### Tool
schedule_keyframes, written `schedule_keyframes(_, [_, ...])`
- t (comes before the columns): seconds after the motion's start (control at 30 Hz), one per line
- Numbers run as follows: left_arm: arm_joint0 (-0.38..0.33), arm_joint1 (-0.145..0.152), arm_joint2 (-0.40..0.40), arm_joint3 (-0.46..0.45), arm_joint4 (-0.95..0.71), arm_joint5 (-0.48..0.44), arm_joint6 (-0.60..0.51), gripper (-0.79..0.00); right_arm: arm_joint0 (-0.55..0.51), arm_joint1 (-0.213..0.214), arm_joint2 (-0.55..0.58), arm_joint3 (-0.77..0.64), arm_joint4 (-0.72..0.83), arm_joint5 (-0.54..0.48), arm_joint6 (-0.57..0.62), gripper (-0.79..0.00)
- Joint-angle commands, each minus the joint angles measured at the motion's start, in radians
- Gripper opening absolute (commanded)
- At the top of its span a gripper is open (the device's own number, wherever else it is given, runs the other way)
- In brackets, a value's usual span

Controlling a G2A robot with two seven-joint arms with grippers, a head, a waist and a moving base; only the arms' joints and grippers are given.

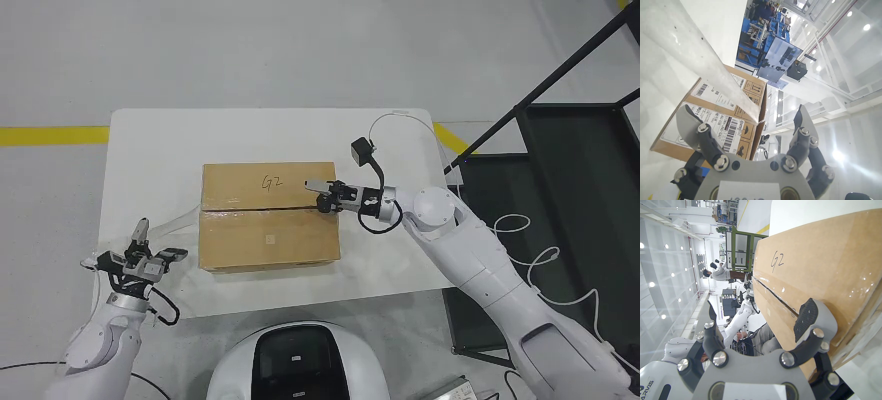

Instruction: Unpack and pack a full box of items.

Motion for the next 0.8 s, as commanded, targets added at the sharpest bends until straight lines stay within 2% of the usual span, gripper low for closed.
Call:
schedule_keyframes(0.0, [-0.010, -0.005, 0.008, 0.003, -0.012, -0.006, -0.002, 0.000, 0.000, 0.000, 0.000, 0.000, 0.000, 0.000, 0.000, 0.000])
schedule_keyframes(0.4, [-0.030, -0.024, 0.013, 0.012, -0.058, 0.047, 0.064, 0.000, 0.000, 0.000, 0.000, 0.000, 0.000, 0.000, 0.000, 0.000])
schedule_keyframes(0.47, [-0.029, -0.025, 0.000, 0.014, -0.071, 0.055, 0.077, -0.369, 0.000, 0.000, 0.000, 0.000, 0.000, 0.000, 0.000, 0.000])
schedule_keyframes(0.57, [-0.032, -0.027, -0.012, 0.018, -0.075, 0.072, 0.093, -0.502, 0.000, 0.000, 0.000, 0.000, 0.000, 0.000, 0.000, 0.000])
schedule_keyframes(0.63, [-0.039, -0.028, -0.017, 0.025, -0.074, 0.085, 0.101, -0.554, 0.000, 0.000, 0.000, 0.000, 0.000, 0.000, 0.000, 0.000])
schedule_keyframes(0.77, [-0.049, -0.032, -0.020, 0.035, -0.064, 0.091, 0.112, -0.717, 0.000, 0.000, 0.000, 0.000, 0.000, 0.000, 0.000, 0.000])
